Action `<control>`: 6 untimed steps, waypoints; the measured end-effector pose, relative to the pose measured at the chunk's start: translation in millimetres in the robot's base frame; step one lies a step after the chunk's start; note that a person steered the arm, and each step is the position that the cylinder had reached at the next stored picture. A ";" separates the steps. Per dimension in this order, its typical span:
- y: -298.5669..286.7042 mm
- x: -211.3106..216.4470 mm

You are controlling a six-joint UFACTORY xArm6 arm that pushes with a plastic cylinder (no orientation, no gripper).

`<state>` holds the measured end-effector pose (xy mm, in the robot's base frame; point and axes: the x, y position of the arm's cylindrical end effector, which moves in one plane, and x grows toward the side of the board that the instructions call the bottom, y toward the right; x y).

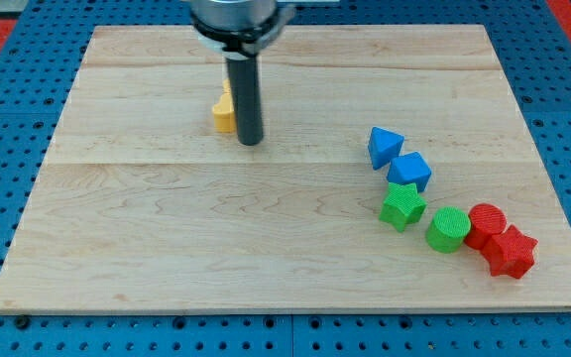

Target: Separate the blue cube and green star

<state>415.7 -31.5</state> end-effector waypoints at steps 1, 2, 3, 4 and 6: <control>69.6 44.1; 155.4 67.1; 188.1 81.8; 193.9 90.2; 235.5 74.2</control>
